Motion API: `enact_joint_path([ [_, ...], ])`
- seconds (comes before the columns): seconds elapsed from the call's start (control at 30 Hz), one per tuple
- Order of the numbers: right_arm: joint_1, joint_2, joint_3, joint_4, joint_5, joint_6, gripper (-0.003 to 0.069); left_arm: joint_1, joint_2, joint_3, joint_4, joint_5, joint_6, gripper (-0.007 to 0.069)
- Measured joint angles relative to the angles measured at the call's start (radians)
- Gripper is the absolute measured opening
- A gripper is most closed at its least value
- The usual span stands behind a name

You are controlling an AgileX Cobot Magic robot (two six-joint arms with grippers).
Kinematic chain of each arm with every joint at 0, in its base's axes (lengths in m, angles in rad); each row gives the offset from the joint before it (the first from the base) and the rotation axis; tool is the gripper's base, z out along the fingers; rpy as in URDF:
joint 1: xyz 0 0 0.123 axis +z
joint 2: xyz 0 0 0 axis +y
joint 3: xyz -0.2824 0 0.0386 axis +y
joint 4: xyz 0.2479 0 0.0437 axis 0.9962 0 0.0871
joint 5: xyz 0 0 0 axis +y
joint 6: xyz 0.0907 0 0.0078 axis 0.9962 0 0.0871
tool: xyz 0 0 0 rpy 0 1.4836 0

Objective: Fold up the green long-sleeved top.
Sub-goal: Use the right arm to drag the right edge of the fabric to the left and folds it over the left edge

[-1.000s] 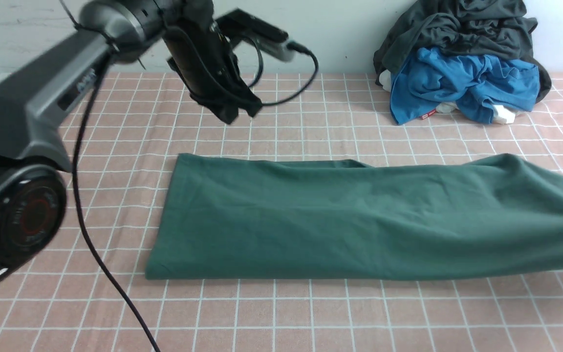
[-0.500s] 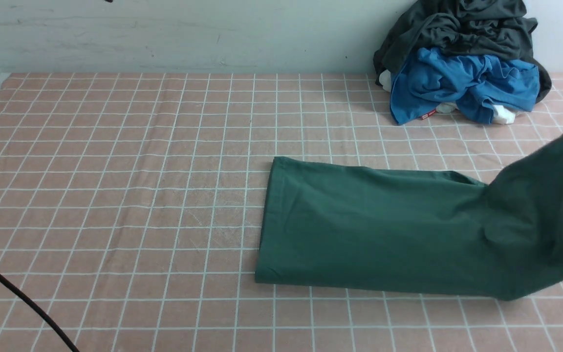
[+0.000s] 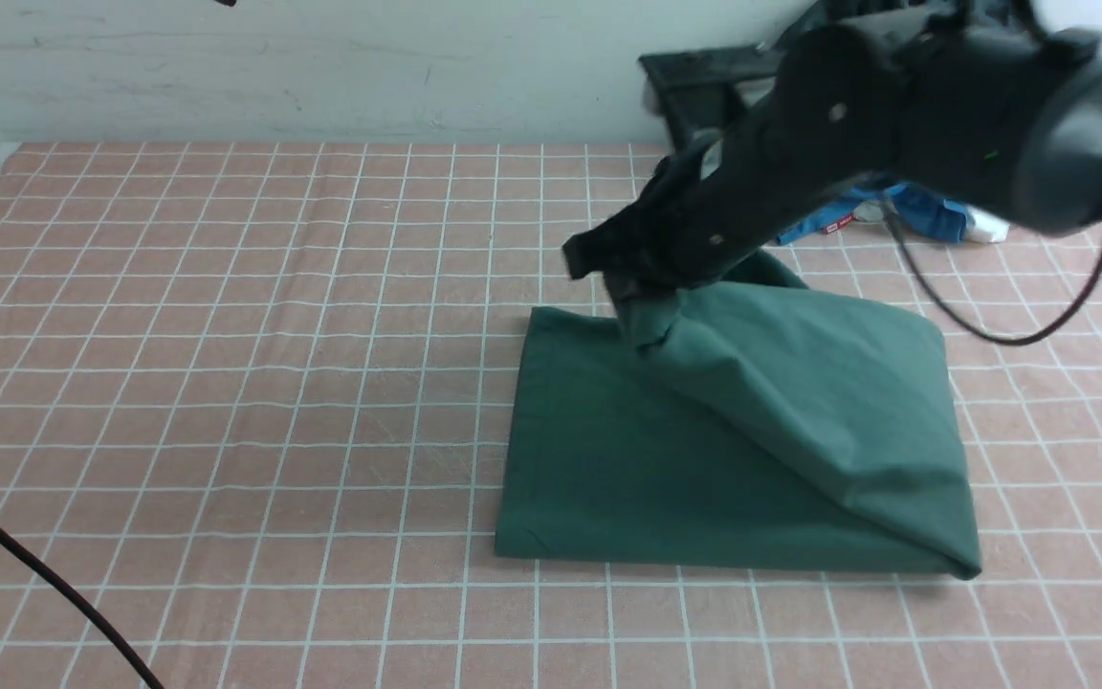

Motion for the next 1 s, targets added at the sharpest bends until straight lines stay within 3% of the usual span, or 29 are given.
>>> enact_joint_path([
  [0.17,0.017,0.126,-0.109,0.081,0.061,0.000,0.0199,0.000,0.000,0.000,-0.001,0.000,0.000,0.0015],
  [0.27,0.017,0.124,-0.185,0.073,0.130,-0.002,0.0372,0.000,0.000,0.000,-0.002,0.000,0.000,0.0015],
  [0.3,0.017,0.122,-0.190,0.067,0.139,-0.004,0.0382,0.000,0.000,0.000,-0.003,0.000,0.000,0.0015],
  [0.33,0.016,0.105,-0.224,0.032,0.180,-0.020,0.0464,0.000,0.001,0.000,-0.013,0.000,-0.001,0.0015],
  [0.43,0.013,0.075,-0.242,-0.051,0.243,-0.032,0.0534,0.000,0.007,0.000,-0.041,0.000,-0.001,0.0015],
  [0.5,0.003,0.042,-0.245,-0.169,0.333,-0.039,0.0568,-0.003,0.020,0.011,-0.087,0.000,0.002,0.0015],
  [0.63,-0.052,0.010,-0.201,-0.312,0.412,-0.025,0.0569,-0.041,0.053,0.072,-0.117,-0.001,0.029,0.0015],
  [0.73,-0.118,-0.011,-0.106,-0.327,0.397,-0.006,0.0539,-0.093,0.091,0.127,-0.120,-0.002,0.035,0.0015],
  [0.9,-0.243,-0.019,0.100,-0.235,0.232,0.002,0.0403,-0.215,0.201,0.207,-0.122,-0.007,0.037,0.0015],
  [1.0,-0.290,-0.003,0.200,-0.172,0.118,0.002,0.0270,-0.268,0.273,0.217,-0.123,-0.012,0.040,0.0015],
])
